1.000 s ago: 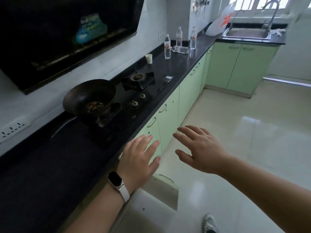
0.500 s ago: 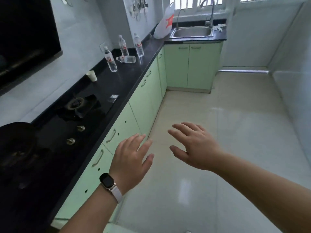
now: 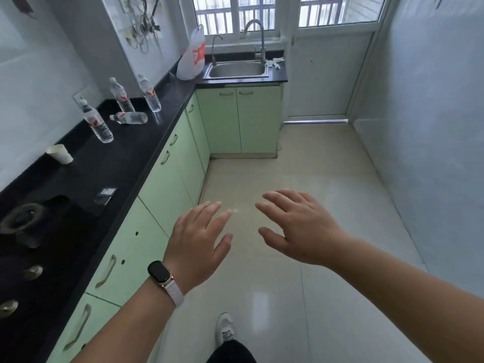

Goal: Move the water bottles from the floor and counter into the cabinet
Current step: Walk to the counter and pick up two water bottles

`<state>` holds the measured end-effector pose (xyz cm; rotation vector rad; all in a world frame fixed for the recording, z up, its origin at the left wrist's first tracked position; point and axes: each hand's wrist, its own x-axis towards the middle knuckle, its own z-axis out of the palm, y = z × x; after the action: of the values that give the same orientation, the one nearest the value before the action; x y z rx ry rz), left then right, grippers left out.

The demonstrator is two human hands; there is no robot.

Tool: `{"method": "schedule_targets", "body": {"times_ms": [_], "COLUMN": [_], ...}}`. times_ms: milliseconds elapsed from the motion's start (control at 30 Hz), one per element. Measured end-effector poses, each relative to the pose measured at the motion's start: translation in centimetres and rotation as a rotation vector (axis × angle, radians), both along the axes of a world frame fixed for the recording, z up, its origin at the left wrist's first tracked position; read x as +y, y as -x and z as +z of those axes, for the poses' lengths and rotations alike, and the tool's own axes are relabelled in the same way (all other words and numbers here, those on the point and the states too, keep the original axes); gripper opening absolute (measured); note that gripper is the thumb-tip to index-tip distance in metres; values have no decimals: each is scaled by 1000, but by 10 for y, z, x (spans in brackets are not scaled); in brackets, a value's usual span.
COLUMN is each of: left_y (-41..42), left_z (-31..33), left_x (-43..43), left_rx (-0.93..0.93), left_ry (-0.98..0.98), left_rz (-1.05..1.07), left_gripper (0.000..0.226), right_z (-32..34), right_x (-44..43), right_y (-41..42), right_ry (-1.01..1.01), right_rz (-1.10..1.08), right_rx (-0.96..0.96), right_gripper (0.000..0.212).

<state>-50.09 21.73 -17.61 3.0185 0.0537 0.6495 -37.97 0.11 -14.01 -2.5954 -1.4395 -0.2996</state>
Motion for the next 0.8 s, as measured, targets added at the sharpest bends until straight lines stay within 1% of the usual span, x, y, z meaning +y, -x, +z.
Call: {"method": "schedule_targets", "body": {"times_ms": [200, 400, 600, 800], "left_y": [-85, -172, -252, -296], "left_z": [-19, -36, -25, -12], "left_x": [54, 149, 244, 299], "left_rx": [22, 52, 54, 25], "left_ry": [15, 41, 33, 38], "left_rz": [-67, -75, -79, -39], "left_gripper": [48, 48, 49, 48], "right_z": [-19, -24, -10, -2], "right_x": [48, 146, 244, 306], "right_y": [-71, -156, -232, -285], "right_ry": [20, 83, 74, 14], "right_rz": [-47, -63, -53, -24], "right_rx": [14, 25, 8, -7], "right_gripper": [54, 55, 54, 54]}}
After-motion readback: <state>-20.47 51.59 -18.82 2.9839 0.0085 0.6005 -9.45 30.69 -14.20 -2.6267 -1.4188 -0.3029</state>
